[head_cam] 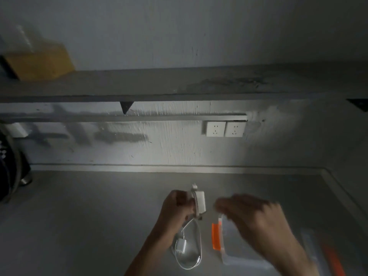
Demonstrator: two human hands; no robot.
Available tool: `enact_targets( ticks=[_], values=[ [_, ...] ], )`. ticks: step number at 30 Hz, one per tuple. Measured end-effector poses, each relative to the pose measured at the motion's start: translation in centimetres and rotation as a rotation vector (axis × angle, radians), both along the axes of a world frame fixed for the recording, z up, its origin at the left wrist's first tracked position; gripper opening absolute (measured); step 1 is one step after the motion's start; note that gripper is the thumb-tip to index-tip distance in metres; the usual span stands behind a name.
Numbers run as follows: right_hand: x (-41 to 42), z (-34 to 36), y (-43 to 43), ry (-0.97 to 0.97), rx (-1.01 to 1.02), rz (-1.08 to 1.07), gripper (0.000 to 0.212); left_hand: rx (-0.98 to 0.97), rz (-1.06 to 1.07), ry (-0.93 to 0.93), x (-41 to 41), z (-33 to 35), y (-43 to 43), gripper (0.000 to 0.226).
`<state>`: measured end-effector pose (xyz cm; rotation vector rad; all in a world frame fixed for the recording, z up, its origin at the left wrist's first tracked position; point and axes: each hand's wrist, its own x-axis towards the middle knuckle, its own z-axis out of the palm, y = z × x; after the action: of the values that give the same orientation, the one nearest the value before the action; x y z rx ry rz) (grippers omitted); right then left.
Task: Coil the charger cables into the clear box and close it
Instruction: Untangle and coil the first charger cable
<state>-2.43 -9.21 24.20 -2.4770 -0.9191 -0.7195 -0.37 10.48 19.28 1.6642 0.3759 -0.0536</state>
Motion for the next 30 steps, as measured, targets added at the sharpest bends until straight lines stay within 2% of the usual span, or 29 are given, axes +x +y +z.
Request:
enact_targets(
  ticks=[2,4,6,9,12,14,16,18,21,25,27,30],
  values=[
    [2.8,2.2,-1.2,-0.069,0.028,-0.003,0.01,0.009,-0.166,-0.068,-2.3,1.3,-1.3,0.01],
    [5.3,3.0,-1.7,-0.01,0.099,0.055,0.014,0.04,-0.306,-0.177,-3.8,3.4,-1.9,0.015],
    [6.9,2.2,-1.7,0.195,0.23,0.151,0.015,0.09,-0.372,-0.27,-4.5,5.6,-1.6,0.023],
    [7.9,-0.3,-1.0,0.511,0.473,0.223,0.022,0.104,-0.454,-0.31,-4.7,7.7,-0.7,0.028],
    [7.4,-3.3,0.8,0.709,0.59,0.286,0.02,-0.017,-0.428,-0.289,-4.5,7.9,-0.4,0.026],
    [6.1,-5.2,2.2,0.791,0.648,0.27,0.022,-0.15,-0.268,-0.282,-3.3,7.3,-0.1,0.02],
    [4.1,-6.7,3.1,0.734,0.621,0.143,0.021,-0.212,-0.056,-0.26,-1.5,6.1,0.3,0.018],
    [1.7,-7.5,3.7,0.696,0.54,0.055,0.016,-0.293,0.095,-0.185,0.2,4.7,0.4,0.027],
    [-1.0,-7.8,4.2,0.771,0.38,0.05,0.032,-0.388,0.193,-0.095,1.4,2.3,0.2,0.027],
    [-3.0,-6.6,3.2,0.748,0.252,0.105,0.039,-0.259,0.388,-0.138,2.9,0.3,0.6,0.025],
    [-3.2,-4.9,2.2,0.487,0.168,0.092,0.033,-0.12,0.373,-0.154,3.3,0.0,0.7,0.017],
    [-1.5,-1.3,0.9,0.147,0.062,0.169,0.012,0.047,0.171,-0.165,1.5,-0.3,-0.6,0.009]
  ],
)
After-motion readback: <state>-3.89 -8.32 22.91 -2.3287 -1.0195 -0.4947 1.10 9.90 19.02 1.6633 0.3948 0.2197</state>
